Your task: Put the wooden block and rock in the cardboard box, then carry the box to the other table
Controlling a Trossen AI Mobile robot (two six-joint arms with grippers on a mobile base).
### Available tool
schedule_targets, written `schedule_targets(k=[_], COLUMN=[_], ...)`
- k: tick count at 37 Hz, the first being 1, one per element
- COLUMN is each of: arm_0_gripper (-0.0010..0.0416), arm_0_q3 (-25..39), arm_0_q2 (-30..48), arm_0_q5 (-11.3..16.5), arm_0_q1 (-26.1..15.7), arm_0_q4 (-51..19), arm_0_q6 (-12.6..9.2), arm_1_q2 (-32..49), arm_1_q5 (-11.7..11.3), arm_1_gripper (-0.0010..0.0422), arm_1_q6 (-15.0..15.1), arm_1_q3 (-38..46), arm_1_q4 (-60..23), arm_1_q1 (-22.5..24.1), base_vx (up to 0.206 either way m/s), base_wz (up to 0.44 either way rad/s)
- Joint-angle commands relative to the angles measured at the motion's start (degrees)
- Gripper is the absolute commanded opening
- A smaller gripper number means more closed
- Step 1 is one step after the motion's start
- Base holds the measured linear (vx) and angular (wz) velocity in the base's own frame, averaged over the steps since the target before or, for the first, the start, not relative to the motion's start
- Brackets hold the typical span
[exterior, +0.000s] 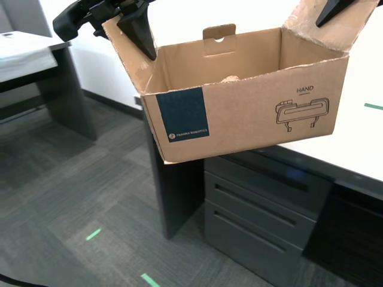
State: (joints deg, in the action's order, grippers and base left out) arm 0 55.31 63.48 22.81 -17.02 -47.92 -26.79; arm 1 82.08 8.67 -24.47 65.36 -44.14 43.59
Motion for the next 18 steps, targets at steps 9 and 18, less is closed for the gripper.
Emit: schedule_targets(k=[9, 18], arm_0_gripper=[-0.0001, -0.0001], arm_0_q3=[0.35, 4.96], arm_0_q2=[5.7, 10.8], arm_0_q5=[-0.68, -0.68], arm_0_q1=[0.15, 0.55], arm_0_q4=[1.75, 3.1], arm_0_q6=[3.45, 10.4], arm_1_q2=[0.02, 0.02], arm_1_q5=[1.49, 2.97], arm_1_gripper=[-0.0001, -0.0001], arm_1_q6=[-4.26, -9.05], arm_1_q3=[0.09, 0.09], arm_1_q4=[3.45, 5.88], arm_1_q1=[0.24, 0.39], base_vx=[-0.041, -0.032], base_wz=[0.09, 0.025])
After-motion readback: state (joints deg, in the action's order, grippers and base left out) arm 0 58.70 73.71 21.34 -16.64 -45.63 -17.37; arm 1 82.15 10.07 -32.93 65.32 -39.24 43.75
